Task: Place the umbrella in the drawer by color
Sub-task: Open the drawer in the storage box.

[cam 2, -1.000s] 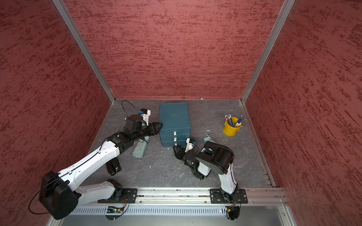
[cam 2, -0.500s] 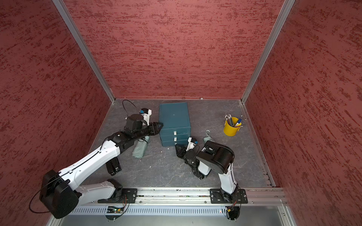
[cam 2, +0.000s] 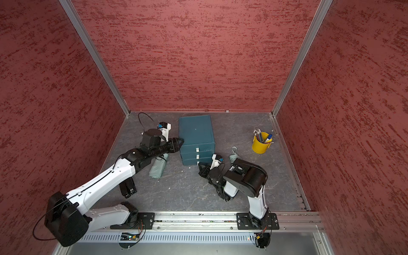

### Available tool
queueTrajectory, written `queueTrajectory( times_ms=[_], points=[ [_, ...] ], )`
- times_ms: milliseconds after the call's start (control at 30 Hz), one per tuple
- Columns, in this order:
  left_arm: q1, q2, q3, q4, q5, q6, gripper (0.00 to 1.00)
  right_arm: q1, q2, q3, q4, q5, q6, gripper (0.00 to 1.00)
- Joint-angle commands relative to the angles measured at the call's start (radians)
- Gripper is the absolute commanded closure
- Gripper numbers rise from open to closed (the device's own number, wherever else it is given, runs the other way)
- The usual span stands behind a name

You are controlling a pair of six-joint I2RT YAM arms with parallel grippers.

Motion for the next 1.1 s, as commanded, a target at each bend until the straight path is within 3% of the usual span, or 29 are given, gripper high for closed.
queueTrajectory(
  times_ms=[0,167,500,700,1067],
  points=[
    [-0.001,0.028,-0.014,-0.141,-0.052,0.003,0.46,-0.003,-0.071,-0.041,-0.114,-0.034,-0.008,1.00],
    [0.007,0.043,-0.021,-0.127,-0.046,-0.025,0.46,0.045,-0.210,-0.056,-0.334,-0.031,-0.051,1.00],
    [0.012,0.038,-0.027,-0.146,-0.066,-0.036,0.46,0.248,-0.589,0.004,-0.924,0.144,-0.117,1.00],
    [0.014,0.029,-0.042,-0.147,-0.066,-0.045,0.46,0.362,-0.622,0.085,-1.126,0.201,-0.112,1.00],
    [0.019,-0.003,-0.050,-0.167,-0.061,-0.060,0.44,0.465,-0.598,0.156,-1.209,0.218,-0.097,1.00]
  ],
)
